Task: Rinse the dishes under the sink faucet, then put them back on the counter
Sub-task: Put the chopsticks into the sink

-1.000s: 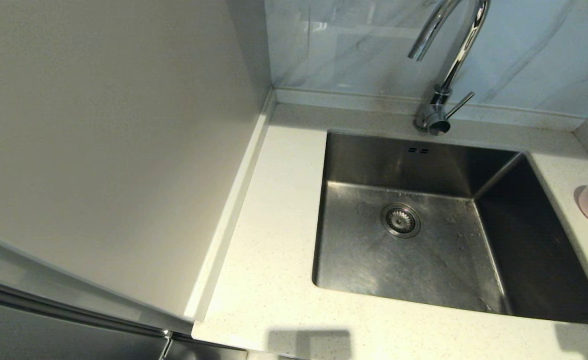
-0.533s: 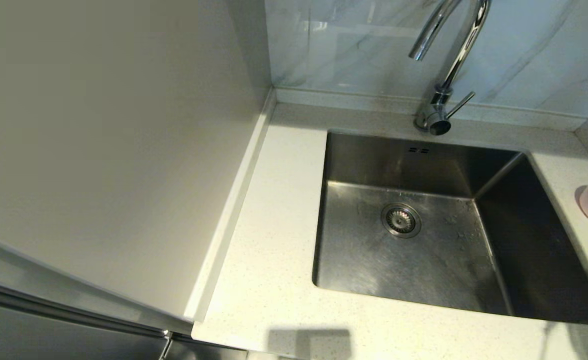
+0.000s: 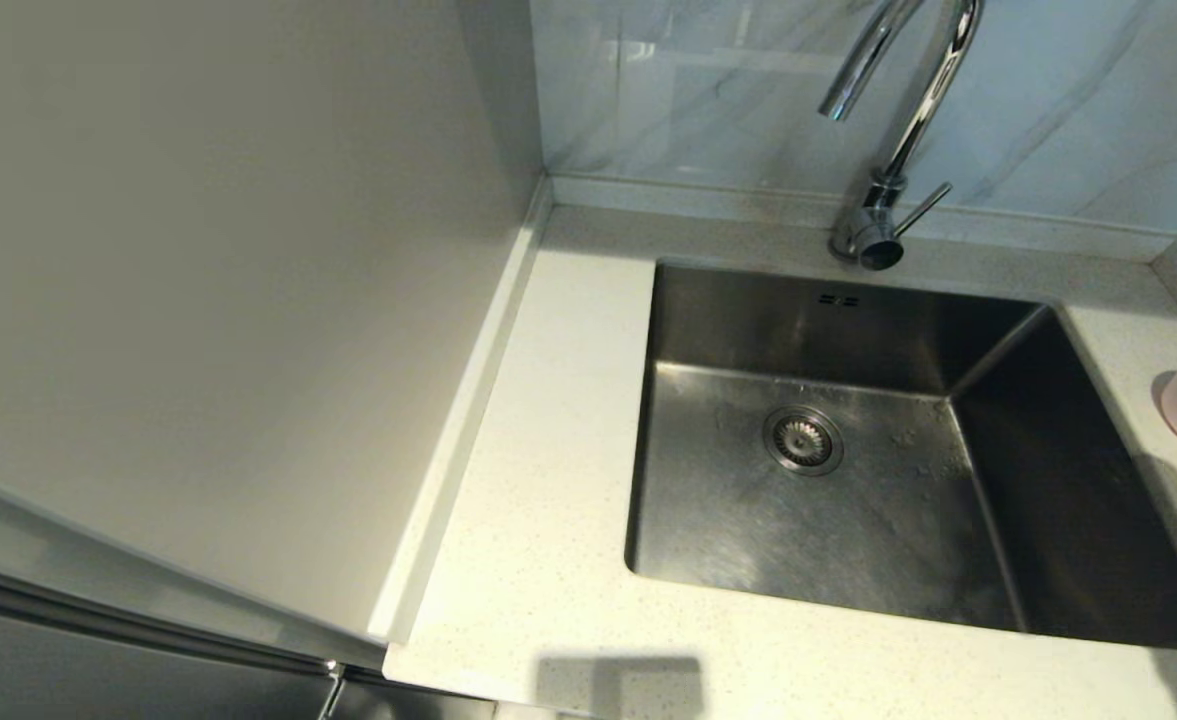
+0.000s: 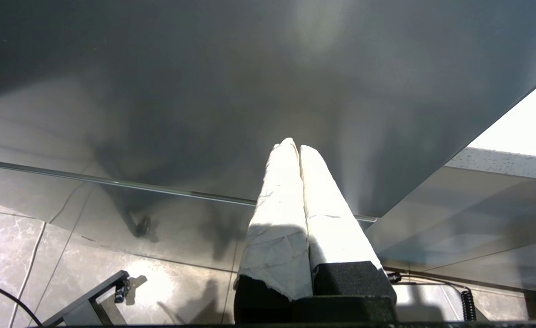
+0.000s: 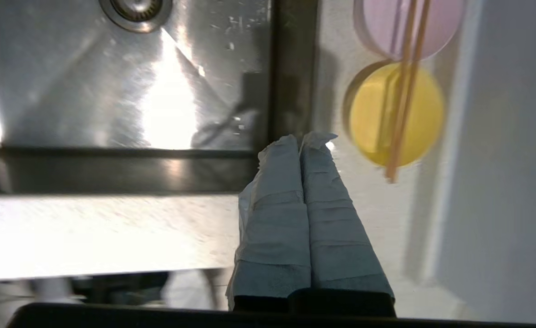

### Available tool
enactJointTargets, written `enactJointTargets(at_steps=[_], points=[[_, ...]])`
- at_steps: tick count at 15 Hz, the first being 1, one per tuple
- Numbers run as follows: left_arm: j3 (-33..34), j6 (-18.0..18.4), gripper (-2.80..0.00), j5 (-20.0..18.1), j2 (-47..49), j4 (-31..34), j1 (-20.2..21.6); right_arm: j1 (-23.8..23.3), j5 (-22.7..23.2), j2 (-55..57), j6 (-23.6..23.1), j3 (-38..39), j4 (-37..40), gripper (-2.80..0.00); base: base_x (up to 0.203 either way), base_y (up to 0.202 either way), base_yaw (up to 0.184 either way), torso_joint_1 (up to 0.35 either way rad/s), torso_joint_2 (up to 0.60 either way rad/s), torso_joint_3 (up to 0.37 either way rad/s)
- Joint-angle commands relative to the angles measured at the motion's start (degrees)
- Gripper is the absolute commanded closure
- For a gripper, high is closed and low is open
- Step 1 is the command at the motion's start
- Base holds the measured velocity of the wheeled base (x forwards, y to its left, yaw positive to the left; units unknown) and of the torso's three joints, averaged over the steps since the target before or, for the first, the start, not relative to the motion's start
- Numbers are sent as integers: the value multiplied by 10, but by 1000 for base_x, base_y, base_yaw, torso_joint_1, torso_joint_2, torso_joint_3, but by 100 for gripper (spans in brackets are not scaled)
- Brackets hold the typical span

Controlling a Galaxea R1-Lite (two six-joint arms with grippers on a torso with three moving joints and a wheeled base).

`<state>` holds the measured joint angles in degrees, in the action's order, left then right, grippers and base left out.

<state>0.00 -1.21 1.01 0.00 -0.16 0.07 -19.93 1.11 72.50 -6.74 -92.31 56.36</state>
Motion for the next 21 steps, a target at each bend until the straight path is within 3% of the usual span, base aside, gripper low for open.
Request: enactJointTargets(at_steps=[1, 4, 6, 10, 16, 21], points=[[0, 0, 0, 0, -2, 0, 0, -83, 62, 43, 14, -6, 3, 0, 0, 0, 0, 0, 0, 0], [0, 0, 0, 0, -2, 0, 0, -157, 125, 88, 0, -28, 2, 0, 0, 0, 0, 0, 0, 0], [0, 0, 0, 0, -2, 0, 0, -192, 130, 112, -50, -49, 2, 0, 0, 0, 0, 0, 0, 0], [0, 0, 0, 0, -2, 0, 0, -237, 131, 135, -99, -46, -33, 0, 0, 0, 0, 0, 0, 0], [0, 0, 0, 0, -2, 0, 0, -277, 156, 158, -153, -43, -42, 0, 0, 0, 0, 0, 0, 0], [0, 0, 0, 0, -2, 0, 0, -287, 163, 159, -159, -42, -42, 0, 0, 0, 0, 0, 0, 0]])
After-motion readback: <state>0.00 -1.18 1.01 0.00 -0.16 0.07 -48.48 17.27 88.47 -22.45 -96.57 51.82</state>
